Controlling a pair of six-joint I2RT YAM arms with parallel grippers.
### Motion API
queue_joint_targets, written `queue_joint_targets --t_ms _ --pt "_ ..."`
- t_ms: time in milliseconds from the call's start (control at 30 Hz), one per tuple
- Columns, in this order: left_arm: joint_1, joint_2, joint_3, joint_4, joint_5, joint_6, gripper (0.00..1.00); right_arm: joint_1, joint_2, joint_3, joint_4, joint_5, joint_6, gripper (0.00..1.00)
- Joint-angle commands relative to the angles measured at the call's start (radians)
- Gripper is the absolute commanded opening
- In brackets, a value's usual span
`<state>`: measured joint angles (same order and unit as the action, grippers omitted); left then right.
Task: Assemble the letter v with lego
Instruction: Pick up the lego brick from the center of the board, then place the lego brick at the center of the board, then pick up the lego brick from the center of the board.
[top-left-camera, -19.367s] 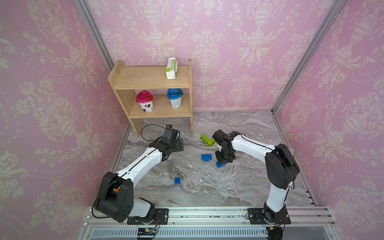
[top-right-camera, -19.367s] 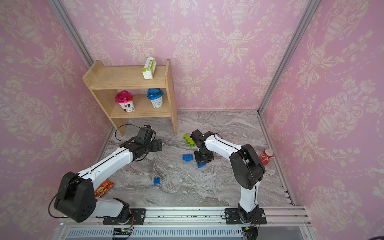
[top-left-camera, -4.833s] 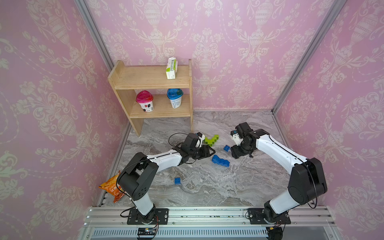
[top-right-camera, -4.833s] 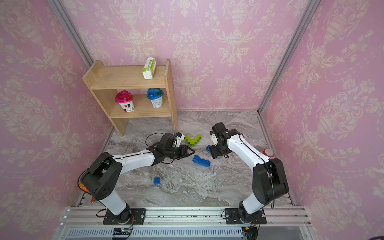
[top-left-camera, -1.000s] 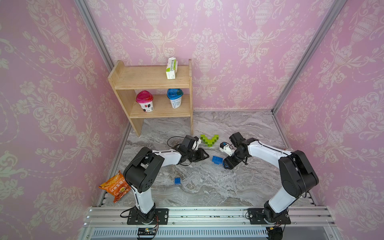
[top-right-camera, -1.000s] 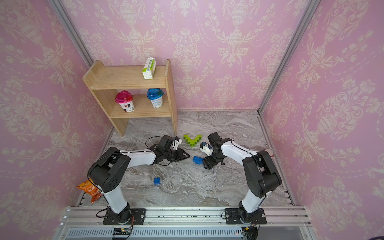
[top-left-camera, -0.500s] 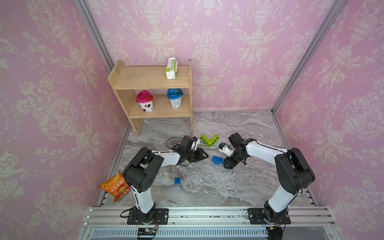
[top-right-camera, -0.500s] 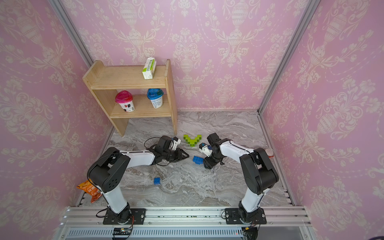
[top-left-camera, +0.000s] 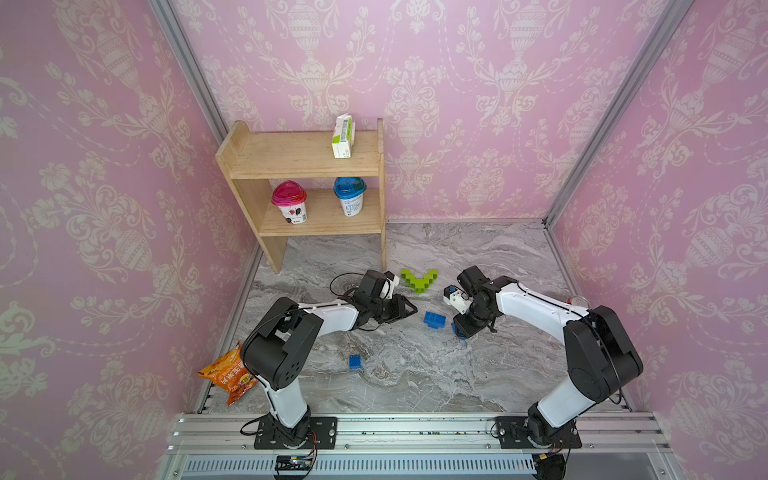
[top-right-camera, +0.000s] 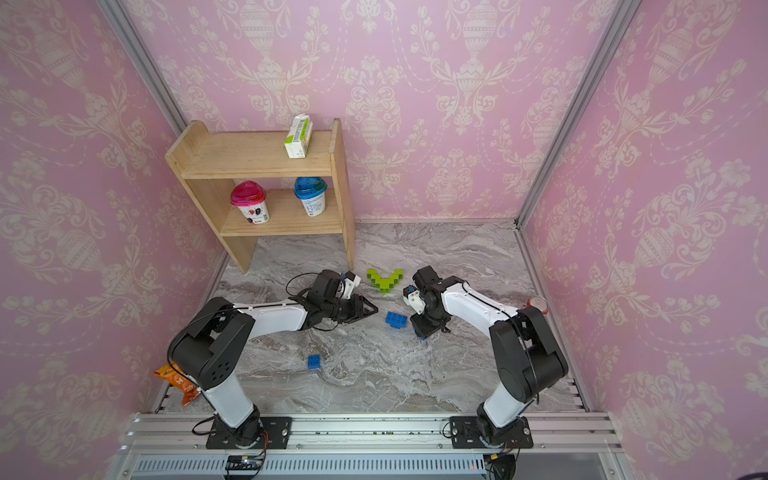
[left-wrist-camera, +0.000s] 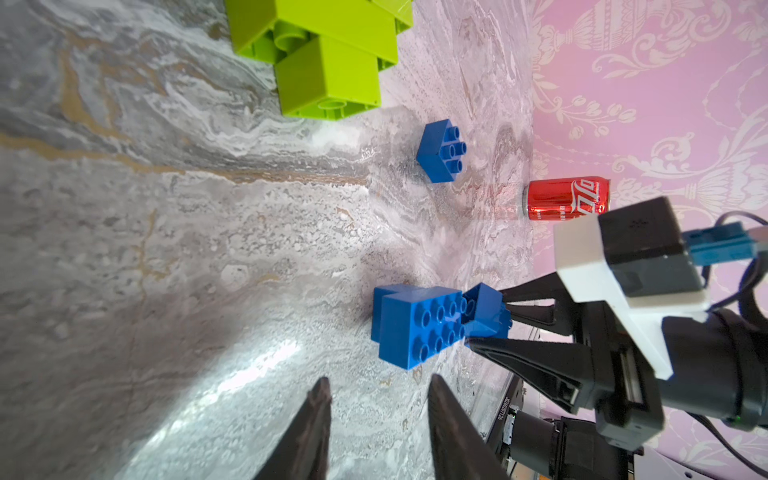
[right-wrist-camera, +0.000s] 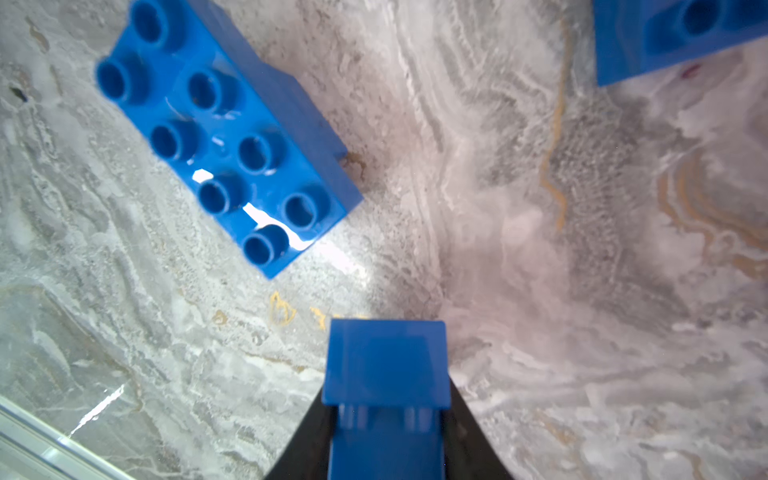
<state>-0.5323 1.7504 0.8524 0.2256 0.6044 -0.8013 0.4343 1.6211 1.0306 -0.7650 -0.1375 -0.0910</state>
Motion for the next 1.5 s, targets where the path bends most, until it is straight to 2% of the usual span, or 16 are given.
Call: queue_joint_targets --t_ms 0,100,200,300,500,700,833,967,1033,1133,1300,1467 --pt "0.015 -0.040 -0.013 -0.038 -0.002 0.034 0.41 0.025 -0.028 0.069 -0.207 0.039 0.183 0.33" --pt "0.021 -0.051 -0.010 -0.063 -0.008 0.054 0.41 0.068 -0.023 0.105 -0.292 0.050 0.278 0.31" --pt "0.030 -0.065 -0.007 -0.097 -0.011 0.074 0.41 0.082 0.002 0.133 -0.351 0.018 0.415 0.31" --pt "0.035 -0.082 -0.003 -0.136 -0.022 0.103 0.41 0.102 0.044 0.135 -0.376 -0.018 0.490 0.33" --pt "0.035 -0.085 0.010 -0.187 -0.024 0.140 0.41 0.109 0.151 0.136 -0.385 -0.052 0.489 0.35" --pt "0.034 -0.083 0.004 -0.176 -0.010 0.138 0.40 0.107 0.230 0.209 -0.364 -0.042 0.474 0.36" --pt "0.028 -0.079 -0.007 -0.147 0.000 0.119 0.40 0.103 0.240 0.221 -0.361 -0.027 0.470 0.64" --pt "0.013 -0.061 -0.008 -0.104 0.011 0.095 0.41 0.096 0.199 0.220 -0.354 -0.002 0.472 0.77" --pt "0.006 -0.049 -0.014 -0.039 0.026 0.068 0.44 0.087 0.125 0.201 -0.317 0.030 0.490 0.84" --pt "-0.004 -0.027 -0.024 0.063 0.042 0.024 0.51 0.075 -0.024 0.137 -0.225 0.114 0.517 1.00" --pt "-0.027 0.035 -0.018 0.159 0.040 0.000 0.64 0.070 -0.235 -0.017 -0.100 0.135 0.556 1.00" --pt "-0.053 0.150 -0.006 0.314 0.084 -0.090 0.66 0.040 -0.267 -0.084 -0.069 0.041 0.576 1.00"
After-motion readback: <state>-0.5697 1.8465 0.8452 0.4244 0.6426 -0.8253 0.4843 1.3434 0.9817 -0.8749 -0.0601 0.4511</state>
